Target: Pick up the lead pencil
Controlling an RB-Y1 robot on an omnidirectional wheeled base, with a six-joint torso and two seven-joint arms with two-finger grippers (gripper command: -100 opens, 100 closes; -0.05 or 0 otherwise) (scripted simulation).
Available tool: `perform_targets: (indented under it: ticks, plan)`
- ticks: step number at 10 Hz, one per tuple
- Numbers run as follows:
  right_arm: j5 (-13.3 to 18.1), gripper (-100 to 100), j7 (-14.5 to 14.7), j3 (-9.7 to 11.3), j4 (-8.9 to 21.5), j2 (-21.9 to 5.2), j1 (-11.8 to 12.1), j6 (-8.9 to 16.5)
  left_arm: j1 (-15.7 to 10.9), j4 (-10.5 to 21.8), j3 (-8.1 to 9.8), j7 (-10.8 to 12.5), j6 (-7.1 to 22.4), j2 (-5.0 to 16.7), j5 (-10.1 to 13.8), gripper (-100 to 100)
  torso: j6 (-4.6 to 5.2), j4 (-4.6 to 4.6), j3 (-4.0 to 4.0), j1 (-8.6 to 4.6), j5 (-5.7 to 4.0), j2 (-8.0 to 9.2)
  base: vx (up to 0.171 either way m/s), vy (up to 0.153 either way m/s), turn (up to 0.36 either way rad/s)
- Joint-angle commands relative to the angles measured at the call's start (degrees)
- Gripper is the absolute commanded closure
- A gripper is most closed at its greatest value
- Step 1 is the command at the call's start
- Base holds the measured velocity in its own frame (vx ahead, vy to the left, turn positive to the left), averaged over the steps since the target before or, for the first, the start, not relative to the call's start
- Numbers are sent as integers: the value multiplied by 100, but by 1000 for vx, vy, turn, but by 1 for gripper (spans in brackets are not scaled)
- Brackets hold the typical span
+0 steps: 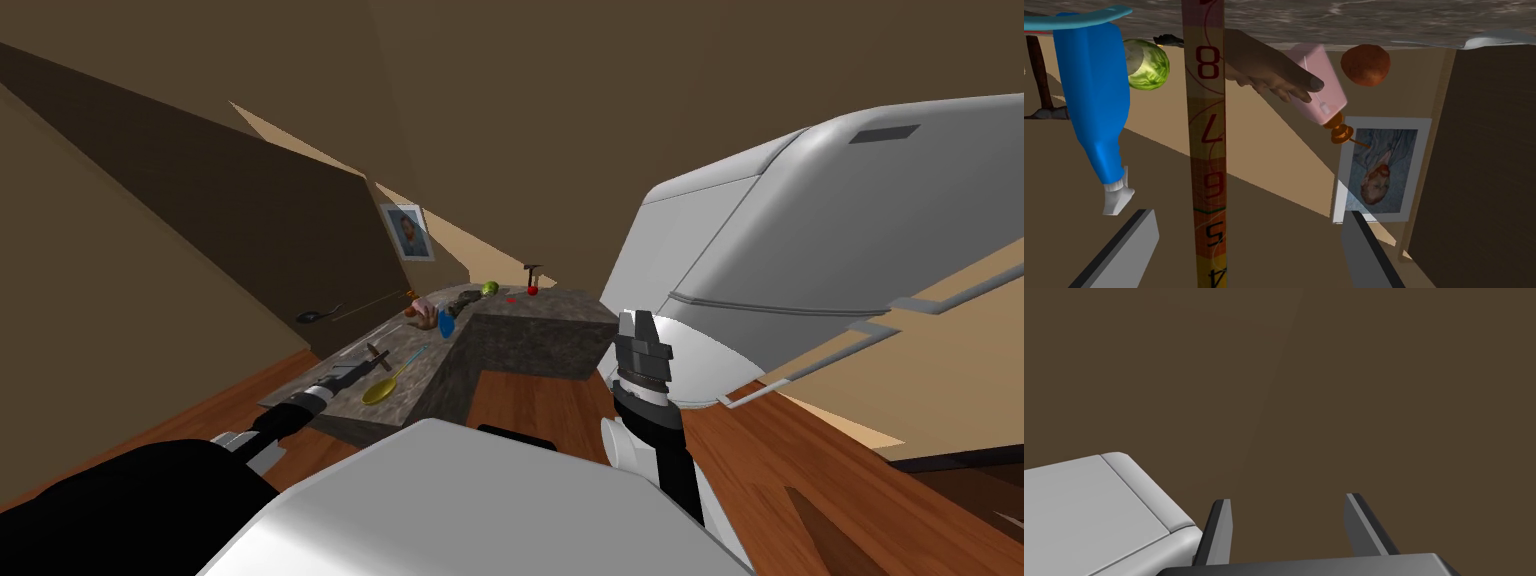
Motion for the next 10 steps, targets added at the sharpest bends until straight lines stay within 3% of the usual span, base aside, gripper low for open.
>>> perform_targets:
  ticks: [1, 2, 3, 7, 8, 9, 10]
  plan:
    - [0, 0, 0, 0, 0, 0, 0, 0, 9, 63, 12, 7, -175, 33, 24, -100, 0, 0, 0, 0, 0, 0, 38, -34, -3]
    - [0, 0, 0, 0, 0, 0, -1, 0, 10, 43, 10, 4, -115, 21, 17, -100, 1, 2, 6, 7, 2, 12, 12, -12, -2]
    - [0, 0, 0, 0, 0, 0, -1, 0, 11, 44, 11, 5, -135, 23, 19, 100, 0, 5, 12, 15, 4, 22, 0, 0, 0]
    - [0, 0, 0, 0, 0, -1, -1, 0, 9, 41, 13, -1, -137, 27, 16, 100, -1, 6, 17, 31, 12, 30, 0, 0, 0]
    - [0, 0, 0, 0, 0, -1, -1, 0, 9, 41, 13, 0, -137, 26, 17, 0, -1, 6, 17, 31, 12, 30, 0, 0, 0]
    - [0, 0, 0, 0, 0, -1, -1, 0, -105, -246, -90, 3, 149, -141, -143, 100, -1, 6, 17, 31, 11, 30, -83, 78, -44]
    - [0, 0, 0, -1, 0, -1, -2, 1, -105, -252, -90, 3, 247, -141, -143, 100, 14, 7, 23, 55, 22, 45, -120, 104, -71]
